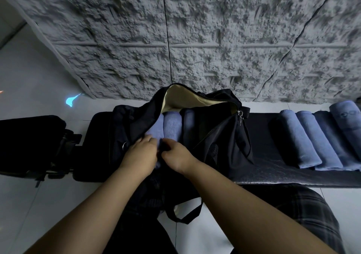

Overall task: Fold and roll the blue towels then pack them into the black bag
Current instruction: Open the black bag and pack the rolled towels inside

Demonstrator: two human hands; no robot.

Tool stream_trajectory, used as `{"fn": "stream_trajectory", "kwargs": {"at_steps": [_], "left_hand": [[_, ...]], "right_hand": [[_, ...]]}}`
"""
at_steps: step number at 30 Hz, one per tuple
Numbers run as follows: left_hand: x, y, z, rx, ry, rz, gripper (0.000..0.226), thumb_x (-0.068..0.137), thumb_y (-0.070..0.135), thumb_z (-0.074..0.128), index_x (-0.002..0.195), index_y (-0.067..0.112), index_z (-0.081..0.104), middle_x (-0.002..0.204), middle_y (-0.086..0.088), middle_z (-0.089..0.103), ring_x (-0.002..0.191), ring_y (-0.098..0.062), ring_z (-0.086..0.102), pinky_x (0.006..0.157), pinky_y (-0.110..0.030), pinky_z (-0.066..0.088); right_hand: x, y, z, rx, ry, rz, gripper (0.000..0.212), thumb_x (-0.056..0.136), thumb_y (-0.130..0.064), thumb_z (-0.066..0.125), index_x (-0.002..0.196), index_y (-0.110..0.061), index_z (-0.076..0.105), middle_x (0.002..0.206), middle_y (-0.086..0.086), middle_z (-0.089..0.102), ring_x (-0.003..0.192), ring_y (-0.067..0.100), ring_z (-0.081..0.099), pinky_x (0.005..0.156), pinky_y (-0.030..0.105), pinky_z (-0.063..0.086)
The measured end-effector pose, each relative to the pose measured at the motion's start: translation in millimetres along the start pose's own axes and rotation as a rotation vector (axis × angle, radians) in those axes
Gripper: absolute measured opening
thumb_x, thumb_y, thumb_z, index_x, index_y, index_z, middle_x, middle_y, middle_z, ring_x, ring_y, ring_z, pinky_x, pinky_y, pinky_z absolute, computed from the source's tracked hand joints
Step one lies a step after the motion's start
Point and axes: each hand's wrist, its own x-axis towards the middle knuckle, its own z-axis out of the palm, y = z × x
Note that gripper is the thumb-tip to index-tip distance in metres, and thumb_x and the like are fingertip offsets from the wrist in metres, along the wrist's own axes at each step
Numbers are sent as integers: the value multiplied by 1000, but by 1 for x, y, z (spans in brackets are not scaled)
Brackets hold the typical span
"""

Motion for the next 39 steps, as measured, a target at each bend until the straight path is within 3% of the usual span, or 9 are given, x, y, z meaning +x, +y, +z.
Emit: {"fn": "stream_trajectory", "kwargs": {"at_steps": [2, 4, 7, 9, 15, 21, 31, 35, 39], "left_hand": [[-13, -2, 4, 103, 111, 78, 39, 52, 13, 83, 81, 1, 60, 88, -17, 63, 83, -34, 64, 74, -36, 53], [-18, -3, 13, 133, 151, 103, 35, 46, 16, 86, 66, 6, 59, 67, -10, 59, 67, -31, 65, 74, -35, 53], [-22, 5, 14, 244, 20, 78, 25, 84, 22, 60, 107, 13, 64, 108, -6, 63, 104, -21, 59, 109, -33, 30], [-19, 7, 17, 351, -52, 103, 44, 95, 18, 35, 139, 16, 40, 143, -3, 40, 128, -16, 41, 117, -31, 5], [-3, 6, 14, 425, -132, 126, 46, 99, 22, 24, 143, 13, 30, 151, 1, 30, 142, -15, 17, 112, -25, -17], [2, 12, -6, 443, -122, 146, 24, 93, 14, 44, 113, 17, 57, 115, 0, 60, 115, -21, 47, 96, -22, 29], [7, -3, -12, 302, -22, 72, 35, 78, 41, 63, 103, 19, 51, 99, 0, 64, 103, -21, 52, 88, -24, 35], [7, -2, -16, 382, -103, 96, 34, 88, 48, 52, 108, 22, 61, 104, 1, 66, 110, -16, 55, 112, -27, 13], [1, -5, -27, 411, -137, 119, 40, 97, 48, 34, 110, 22, 62, 117, 1, 55, 106, -19, 53, 101, -36, 18]], "right_hand": [[0, 0, -1, -17, 3, 2, 48, 90, -5, 43, 138, -12, 44, 132, 9, 56, 119, 18, 52, 79, 8, 35], [-1, 0, 1, -48, 5, -13, 46, 91, -4, 42, 137, -9, 45, 134, 11, 54, 122, 22, 50, 86, 14, 34], [0, 0, 3, -85, 16, -36, 42, 91, -2, 41, 132, -7, 49, 132, 13, 55, 121, 23, 50, 89, 15, 34], [0, 3, 6, -158, 13, -62, 45, 91, -2, 42, 134, -10, 48, 131, 11, 55, 121, 23, 51, 88, 14, 32], [-8, 18, 20, -668, 29, -197, 48, 93, -13, 45, 140, -10, 37, 149, 10, 30, 134, 25, 36, 112, 31, 21], [-28, 26, 18, -1165, 164, -184, 45, 90, -17, 53, 131, -7, 38, 131, 13, 43, 120, 31, 42, 102, 39, 27], [-66, 35, -2, -993, 142, -461, 25, 90, -13, 47, 111, -16, 61, 108, 6, 56, 105, 28, 51, 73, 32, 15], [-73, 37, -21, -904, 203, -483, 34, 86, -12, 49, 117, -22, 61, 110, 3, 57, 109, 24, 50, 73, 33, 18], [-76, 42, -35, -857, 286, -491, 26, 94, -32, 49, 116, -24, 60, 109, 1, 58, 107, 22, 51, 74, 31, 19]]}}
